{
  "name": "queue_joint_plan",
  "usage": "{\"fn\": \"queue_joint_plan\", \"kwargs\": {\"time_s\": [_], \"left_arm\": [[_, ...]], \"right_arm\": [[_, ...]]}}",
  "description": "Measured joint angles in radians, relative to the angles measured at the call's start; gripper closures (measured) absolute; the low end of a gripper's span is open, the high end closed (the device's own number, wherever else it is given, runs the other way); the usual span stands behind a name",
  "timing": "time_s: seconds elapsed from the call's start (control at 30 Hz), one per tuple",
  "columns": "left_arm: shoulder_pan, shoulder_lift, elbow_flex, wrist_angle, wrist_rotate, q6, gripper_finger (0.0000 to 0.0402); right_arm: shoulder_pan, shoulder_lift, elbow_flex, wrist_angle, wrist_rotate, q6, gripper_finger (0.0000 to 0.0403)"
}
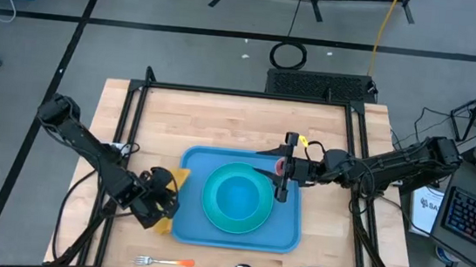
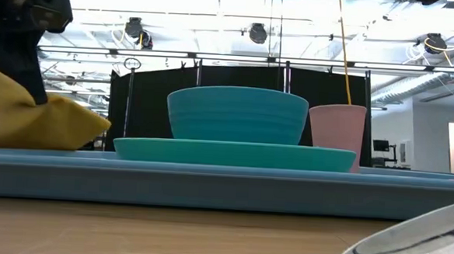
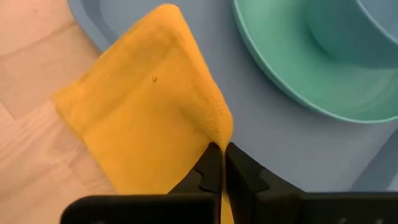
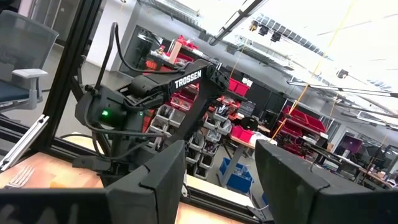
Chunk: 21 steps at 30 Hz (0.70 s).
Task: Set up tray
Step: Put the yellow napkin to the left of the blue tray
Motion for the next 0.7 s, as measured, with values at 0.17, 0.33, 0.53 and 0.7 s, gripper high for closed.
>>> {"fn": "queue_joint_plan", "kwargs": {"time_s": [0.17,0.33,0.53,0.7], "left_arm": [[0.055,0.0,0.0,0.007,0.039,0.017,0.0387],[0.128,0.007,0.0,0.085,0.072,0.122,0.0396],[0.223,0.008,0.0,0.125,0.118,0.22,0.039],[0.281,0.008,0.0,0.123,0.134,0.251,0.039]], "right_arm": [[-0.006,0.0,0.0,0.0,0.0,0.003,0.0216],[-0.024,0.0,0.0,-0.007,-0.001,0.026,0.0216],[-0.032,0.0,0.0,-0.016,-0.002,0.028,0.0216],[-0.032,0.0,0.0,-0.017,-0.002,0.027,0.0216]]}}
